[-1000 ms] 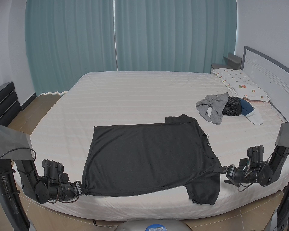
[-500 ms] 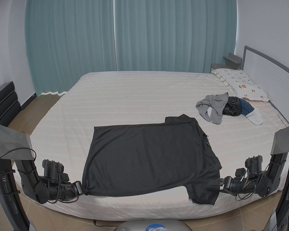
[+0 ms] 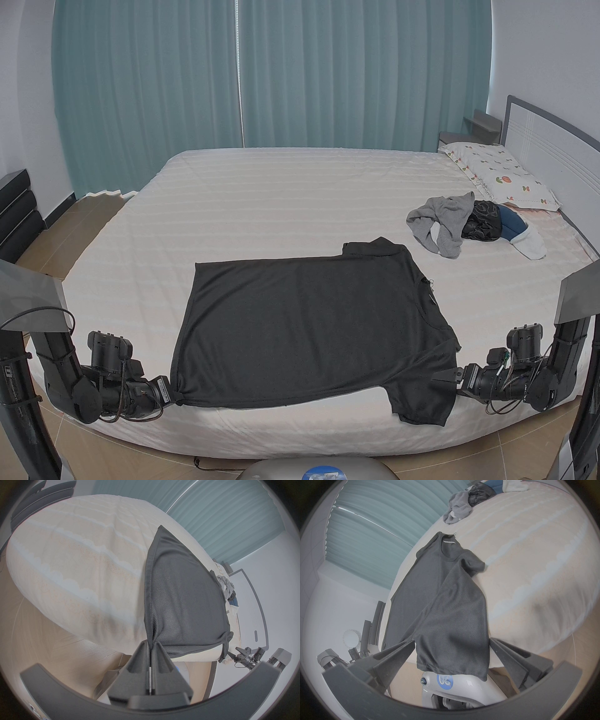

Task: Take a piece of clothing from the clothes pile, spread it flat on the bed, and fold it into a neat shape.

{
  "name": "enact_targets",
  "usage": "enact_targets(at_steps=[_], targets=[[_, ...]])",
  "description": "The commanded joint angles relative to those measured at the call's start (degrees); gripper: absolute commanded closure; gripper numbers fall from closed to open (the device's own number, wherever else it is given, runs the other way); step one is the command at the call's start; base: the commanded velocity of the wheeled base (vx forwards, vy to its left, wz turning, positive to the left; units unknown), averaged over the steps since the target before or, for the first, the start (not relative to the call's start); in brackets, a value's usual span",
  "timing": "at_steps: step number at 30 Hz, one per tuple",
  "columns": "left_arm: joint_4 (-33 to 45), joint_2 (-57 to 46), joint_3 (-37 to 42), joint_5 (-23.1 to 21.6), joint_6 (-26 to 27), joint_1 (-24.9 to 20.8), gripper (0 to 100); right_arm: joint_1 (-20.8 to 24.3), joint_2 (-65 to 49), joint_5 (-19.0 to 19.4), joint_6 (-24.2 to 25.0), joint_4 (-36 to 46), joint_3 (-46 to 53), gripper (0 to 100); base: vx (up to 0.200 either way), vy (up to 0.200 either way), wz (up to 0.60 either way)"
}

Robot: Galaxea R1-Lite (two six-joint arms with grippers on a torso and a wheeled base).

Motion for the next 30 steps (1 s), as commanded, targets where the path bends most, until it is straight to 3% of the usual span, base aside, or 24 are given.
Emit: enact_targets(at_steps=[1,9,10,14,24,30], targets=[[-0.03,0.03,-0.01,0.01,-0.03,-0.05,100,-0.57,0.06,-0.02,0.02,-0.28,-0.04,0,0.000,0.000,0.00],[-0.03,0.03,-0.01,0.01,-0.03,0.03,100,-0.66,0.59,0.07,0.20,-0.19,-0.74,0,0.000,0.000,0.00],[-0.03,0.03,-0.09,0.01,-0.03,-0.05,100,-0.57,0.76,-0.02,0.55,-0.19,-0.83,100,0.000,0.000,0.00],[-0.03,0.03,-0.09,0.01,-0.03,0.03,100,-0.48,1.55,-0.98,0.90,-0.28,-0.92,100,0.000,0.000,0.00],[-0.11,-0.41,-0.53,-0.16,-3.02,0.12,100,-0.22,-0.20,-7.49,0.38,0.77,-0.04,100,0.000,0.000,0.00],[-0.55,-0.50,-0.36,-0.60,-3.20,0.39,100,-0.22,-3.19,-8.54,0.38,0.60,3.21,100,0.000,0.000,0.00]])
